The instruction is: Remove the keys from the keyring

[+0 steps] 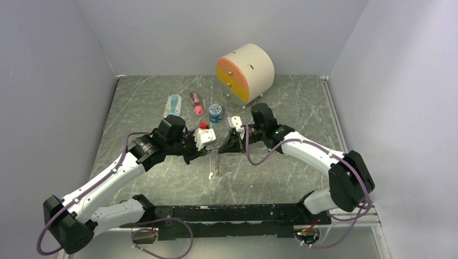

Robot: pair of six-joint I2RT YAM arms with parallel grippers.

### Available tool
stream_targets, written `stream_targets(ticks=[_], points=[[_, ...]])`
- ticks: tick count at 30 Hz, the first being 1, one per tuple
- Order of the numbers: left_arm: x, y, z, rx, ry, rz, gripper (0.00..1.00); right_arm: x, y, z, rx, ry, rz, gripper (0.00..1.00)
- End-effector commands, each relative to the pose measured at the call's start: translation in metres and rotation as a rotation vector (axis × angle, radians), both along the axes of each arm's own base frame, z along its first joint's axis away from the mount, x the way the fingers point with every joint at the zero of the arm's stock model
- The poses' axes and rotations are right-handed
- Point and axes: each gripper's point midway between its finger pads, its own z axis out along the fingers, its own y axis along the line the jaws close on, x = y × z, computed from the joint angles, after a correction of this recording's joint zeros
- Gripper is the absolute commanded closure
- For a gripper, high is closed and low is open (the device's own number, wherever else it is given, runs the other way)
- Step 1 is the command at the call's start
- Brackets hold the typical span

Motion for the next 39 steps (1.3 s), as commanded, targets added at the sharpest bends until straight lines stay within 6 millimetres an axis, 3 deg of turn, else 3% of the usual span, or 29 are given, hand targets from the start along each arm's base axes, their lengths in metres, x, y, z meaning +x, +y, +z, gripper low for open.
stream_targets(ticks=[1,5,15,39], points=[[0.012,0.004,0.01,0.02,-0.041,0.035,0.97,0.002,0.0,0.027,0.089,-0.071,-0.004,1.0],[0.011,0.002,0.006,0.026,-0.019,0.024,0.98,0.004,-0.002,0.033,0.111,-0.08,-0.028,1.0],[-0.008,-0.015,0.011,-0.032,0.052,-0.094,0.97,0.028,-0.008,0.041,0.14,-0.118,-0.222,1.0],[0.0,-0.031,-0.006,-0.016,0.18,-0.066,0.97,0.05,-0.021,0.044,0.159,-0.16,-0.428,1.0]])
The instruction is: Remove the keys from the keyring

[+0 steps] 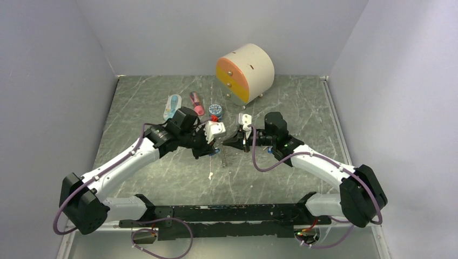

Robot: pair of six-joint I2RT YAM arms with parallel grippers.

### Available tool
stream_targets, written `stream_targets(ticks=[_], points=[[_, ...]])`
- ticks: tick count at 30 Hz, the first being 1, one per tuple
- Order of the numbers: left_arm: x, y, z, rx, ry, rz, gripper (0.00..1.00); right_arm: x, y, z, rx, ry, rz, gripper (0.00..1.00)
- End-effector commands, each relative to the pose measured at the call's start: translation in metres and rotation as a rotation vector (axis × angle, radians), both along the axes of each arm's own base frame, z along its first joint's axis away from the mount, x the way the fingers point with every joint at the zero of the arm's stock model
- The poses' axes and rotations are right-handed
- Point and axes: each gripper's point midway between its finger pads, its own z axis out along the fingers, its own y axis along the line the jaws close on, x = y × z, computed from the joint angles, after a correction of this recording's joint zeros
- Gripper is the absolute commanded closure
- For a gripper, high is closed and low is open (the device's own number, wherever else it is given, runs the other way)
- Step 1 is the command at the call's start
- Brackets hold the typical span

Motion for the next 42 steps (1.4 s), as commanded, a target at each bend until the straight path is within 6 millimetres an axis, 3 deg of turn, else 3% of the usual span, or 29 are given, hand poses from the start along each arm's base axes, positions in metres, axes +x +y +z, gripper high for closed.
stream_targets(ticks=[1,5,11,23,34,42], points=[[-0.011,-0.002,0.014,-0.034,0.025,-0.018,0.98,0.022,-0.006,0.028,0.055,-0.13,-0.108,1.0],[-0.017,-0.004,0.02,-0.063,0.023,-0.041,0.97,0.023,-0.007,0.023,0.028,-0.149,-0.1,1.0],[-0.025,-0.007,0.024,-0.085,0.04,-0.089,0.97,0.007,-0.002,0.014,0.004,-0.192,0.031,1.0],[-0.039,-0.009,0.035,-0.13,0.042,-0.16,0.98,0.014,-0.001,0.006,-0.021,-0.167,0.029,1.0],[-0.041,-0.007,0.045,-0.163,0.011,-0.165,0.97,-0.005,0.012,-0.008,-0.068,-0.124,0.156,1.0],[-0.038,-0.001,0.063,-0.239,0.018,-0.163,0.97,-0.02,0.022,-0.018,-0.088,-0.055,0.273,1.0]])
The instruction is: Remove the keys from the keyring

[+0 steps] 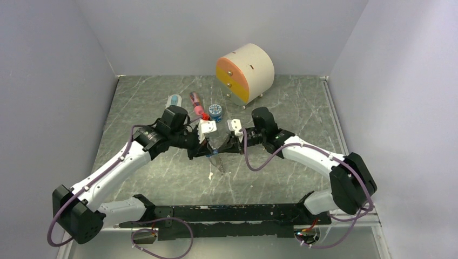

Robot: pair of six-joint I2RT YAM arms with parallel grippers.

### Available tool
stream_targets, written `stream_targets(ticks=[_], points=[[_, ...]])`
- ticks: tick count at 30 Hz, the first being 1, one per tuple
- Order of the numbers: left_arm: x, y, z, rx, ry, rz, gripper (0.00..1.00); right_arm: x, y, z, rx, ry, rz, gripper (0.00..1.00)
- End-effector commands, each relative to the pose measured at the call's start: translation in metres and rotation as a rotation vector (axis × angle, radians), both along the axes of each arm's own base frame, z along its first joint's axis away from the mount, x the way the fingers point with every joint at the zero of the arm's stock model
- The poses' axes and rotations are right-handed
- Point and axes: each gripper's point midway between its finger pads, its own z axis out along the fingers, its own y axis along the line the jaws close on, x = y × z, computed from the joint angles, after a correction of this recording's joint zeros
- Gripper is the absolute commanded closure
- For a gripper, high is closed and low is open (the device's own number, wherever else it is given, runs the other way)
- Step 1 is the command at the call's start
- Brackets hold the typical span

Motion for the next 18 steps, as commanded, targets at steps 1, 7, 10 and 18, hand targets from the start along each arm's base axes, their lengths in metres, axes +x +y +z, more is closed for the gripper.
stream_targets(ticks=[1,7,10,18], points=[[-0.017,-0.004,0.035,-0.133,0.004,-0.089,0.97,0.0,0.006,0.003,-0.005,-0.028,0.047,1.0],[-0.015,-0.001,0.039,-0.15,0.018,-0.085,0.98,-0.011,0.011,0.001,-0.024,-0.008,0.103,1.0],[-0.016,-0.002,0.039,-0.153,0.028,-0.091,0.97,-0.017,0.015,0.003,-0.016,0.008,0.134,1.0],[-0.016,-0.001,0.043,-0.177,0.034,-0.097,0.97,-0.029,0.027,0.003,-0.013,0.032,0.194,1.0]])
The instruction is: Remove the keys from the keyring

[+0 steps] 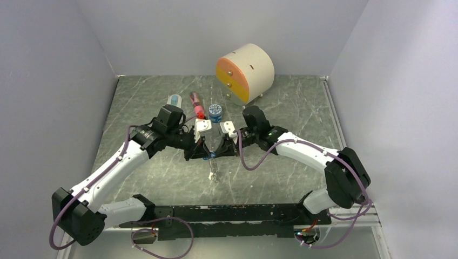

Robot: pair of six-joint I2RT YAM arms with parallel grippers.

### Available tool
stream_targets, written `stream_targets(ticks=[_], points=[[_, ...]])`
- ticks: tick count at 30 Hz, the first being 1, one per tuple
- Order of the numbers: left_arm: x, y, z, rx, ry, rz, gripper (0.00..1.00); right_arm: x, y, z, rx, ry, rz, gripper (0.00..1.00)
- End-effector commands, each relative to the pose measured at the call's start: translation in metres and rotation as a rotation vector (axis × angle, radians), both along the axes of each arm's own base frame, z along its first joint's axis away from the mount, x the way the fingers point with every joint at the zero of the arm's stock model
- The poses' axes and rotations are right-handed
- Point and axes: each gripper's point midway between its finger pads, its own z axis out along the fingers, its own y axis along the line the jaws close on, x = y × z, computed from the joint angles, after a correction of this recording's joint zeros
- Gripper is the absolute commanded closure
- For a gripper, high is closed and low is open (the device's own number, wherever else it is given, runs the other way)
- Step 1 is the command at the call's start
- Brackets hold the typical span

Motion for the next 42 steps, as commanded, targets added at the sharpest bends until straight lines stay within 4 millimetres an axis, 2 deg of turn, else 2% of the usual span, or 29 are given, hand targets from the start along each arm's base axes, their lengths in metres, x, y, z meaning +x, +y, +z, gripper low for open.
stream_targets(ticks=[1,8,13,18,21,27,33,38,42], points=[[-0.007,-0.011,0.041,-0.143,-0.057,-0.075,0.97,-0.005,0.011,0.002,0.009,0.002,0.036,1.0],[-0.007,-0.011,0.038,-0.133,-0.035,-0.079,0.97,0.011,0.021,0.006,0.052,-0.023,-0.101,1.0],[-0.008,-0.015,0.039,-0.151,-0.005,-0.093,0.96,0.014,0.025,0.007,0.065,-0.025,-0.128,1.0],[-0.014,-0.022,0.055,-0.216,0.04,-0.115,0.94,0.019,0.028,0.005,0.094,-0.02,-0.179,1.0],[-0.013,-0.029,0.062,-0.257,0.059,-0.082,0.9,0.025,0.029,0.007,0.125,-0.015,-0.219,1.0],[-0.014,-0.046,0.058,-0.205,0.064,0.016,0.87,0.028,0.031,0.024,0.22,-0.005,-0.258,1.0],[-0.032,-0.068,0.052,-0.195,0.093,0.025,0.87,0.026,0.026,0.039,0.294,-0.016,-0.271,1.0],[-0.051,-0.081,0.076,-0.224,0.065,-0.039,0.84,0.026,0.017,0.047,0.357,-0.014,-0.28,1.0],[-0.066,-0.085,0.097,-0.26,0.065,-0.11,0.74,0.023,0.01,0.054,0.403,-0.01,-0.264,1.0]])
